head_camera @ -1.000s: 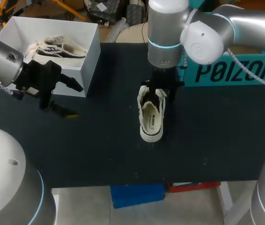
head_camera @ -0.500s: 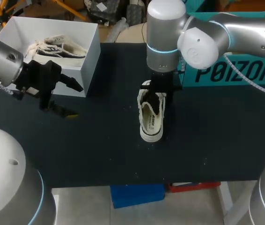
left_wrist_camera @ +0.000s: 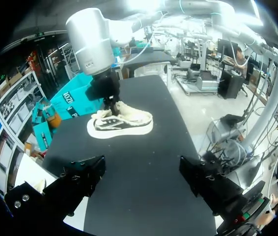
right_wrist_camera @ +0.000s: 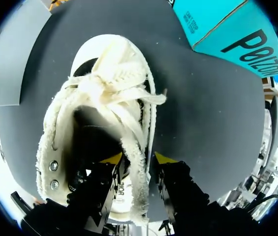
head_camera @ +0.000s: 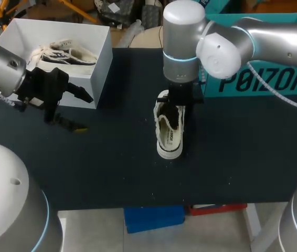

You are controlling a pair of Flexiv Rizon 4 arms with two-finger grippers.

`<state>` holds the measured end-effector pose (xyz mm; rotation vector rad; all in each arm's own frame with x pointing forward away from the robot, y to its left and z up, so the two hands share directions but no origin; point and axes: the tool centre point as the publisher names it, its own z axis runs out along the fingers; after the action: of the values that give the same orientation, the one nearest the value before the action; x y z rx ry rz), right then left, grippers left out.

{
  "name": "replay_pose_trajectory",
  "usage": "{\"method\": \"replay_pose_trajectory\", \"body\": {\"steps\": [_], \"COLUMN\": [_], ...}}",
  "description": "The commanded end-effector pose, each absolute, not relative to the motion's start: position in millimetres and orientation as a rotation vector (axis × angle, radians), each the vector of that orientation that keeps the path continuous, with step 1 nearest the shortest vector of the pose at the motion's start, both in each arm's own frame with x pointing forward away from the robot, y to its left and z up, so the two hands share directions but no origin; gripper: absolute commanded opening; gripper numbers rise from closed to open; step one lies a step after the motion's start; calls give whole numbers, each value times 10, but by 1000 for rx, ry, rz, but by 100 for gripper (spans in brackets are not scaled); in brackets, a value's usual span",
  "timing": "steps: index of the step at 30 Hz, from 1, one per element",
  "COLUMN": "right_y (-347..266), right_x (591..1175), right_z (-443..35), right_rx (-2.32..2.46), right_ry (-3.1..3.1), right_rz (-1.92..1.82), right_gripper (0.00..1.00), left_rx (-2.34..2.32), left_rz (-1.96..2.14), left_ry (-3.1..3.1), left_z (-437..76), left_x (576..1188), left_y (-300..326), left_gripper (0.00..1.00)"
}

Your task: Take the shoe out of the shoebox, open the shoe tongue, remove and reinsert the insole, then place the shoe into the shoebox

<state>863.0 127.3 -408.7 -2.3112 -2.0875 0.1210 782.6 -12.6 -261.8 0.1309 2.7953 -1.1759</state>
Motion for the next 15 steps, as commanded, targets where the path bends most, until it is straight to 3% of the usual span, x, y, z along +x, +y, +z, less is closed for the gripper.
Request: {"method": "replay_pose_trajectory", "body": {"steps": [1,3,5,7,15], "right_y": [1282,1280,1268,1260,1197], "right_x": [8632,8624,8618,8617,8607], "right_z": [-4165,-4175,-4188,-4193,-4145], "right_rx": [-2313,-2317,-2324,-2328,-2351], "right_ry": [-2075,-2064,-2051,-2048,-2023], "right_rz": [125,128,131,132,149], "right_gripper": [34,33,24,0,0], "left_rx": [132,132,132,132,132], "left_rz": [-1173,-1173,-1173,-1173,-1173], "left_ry": [2794,2794,2794,2794,2794], "left_z": [-2619,-2619,-2619,-2619,-2619], "left_x": [7817,7817,7817,7817,7817], "left_y": [-122,-122,-122,-122,-122], "left_gripper": [100,100,100,100,100]}}
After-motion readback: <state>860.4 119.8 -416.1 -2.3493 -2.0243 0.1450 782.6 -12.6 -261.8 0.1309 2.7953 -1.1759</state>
